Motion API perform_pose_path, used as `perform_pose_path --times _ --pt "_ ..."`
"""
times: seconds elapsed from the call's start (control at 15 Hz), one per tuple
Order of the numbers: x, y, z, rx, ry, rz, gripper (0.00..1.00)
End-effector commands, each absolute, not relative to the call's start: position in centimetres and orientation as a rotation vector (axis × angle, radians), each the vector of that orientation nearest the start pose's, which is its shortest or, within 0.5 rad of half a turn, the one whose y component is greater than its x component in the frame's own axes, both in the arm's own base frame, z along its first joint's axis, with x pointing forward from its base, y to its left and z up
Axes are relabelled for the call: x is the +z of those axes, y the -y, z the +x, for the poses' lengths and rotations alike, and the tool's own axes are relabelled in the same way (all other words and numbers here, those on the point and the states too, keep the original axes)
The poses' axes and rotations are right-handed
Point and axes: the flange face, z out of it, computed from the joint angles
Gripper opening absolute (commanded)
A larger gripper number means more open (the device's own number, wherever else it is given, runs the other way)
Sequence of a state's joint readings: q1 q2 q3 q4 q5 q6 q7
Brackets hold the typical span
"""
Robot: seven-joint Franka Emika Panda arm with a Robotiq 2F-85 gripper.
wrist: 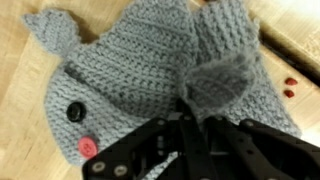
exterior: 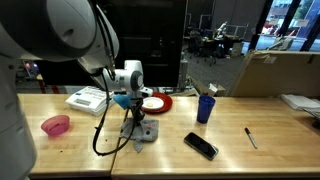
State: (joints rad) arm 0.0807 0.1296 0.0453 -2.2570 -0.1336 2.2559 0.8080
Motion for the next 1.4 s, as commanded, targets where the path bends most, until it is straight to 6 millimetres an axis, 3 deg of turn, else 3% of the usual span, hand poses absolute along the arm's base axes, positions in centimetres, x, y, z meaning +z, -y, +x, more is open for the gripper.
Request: perform_pose_path --times 0.0,0.87,1.33 --pt "28.4 -4.8 50.4 0.144 -0.973 -3.13 0.02" --pt "27.2 0.4 50.5 0.1 -1.086 -3.262 0.02" --pt "28.1 0.8 50.8 0.029 -1.063 -3.298 0.02"
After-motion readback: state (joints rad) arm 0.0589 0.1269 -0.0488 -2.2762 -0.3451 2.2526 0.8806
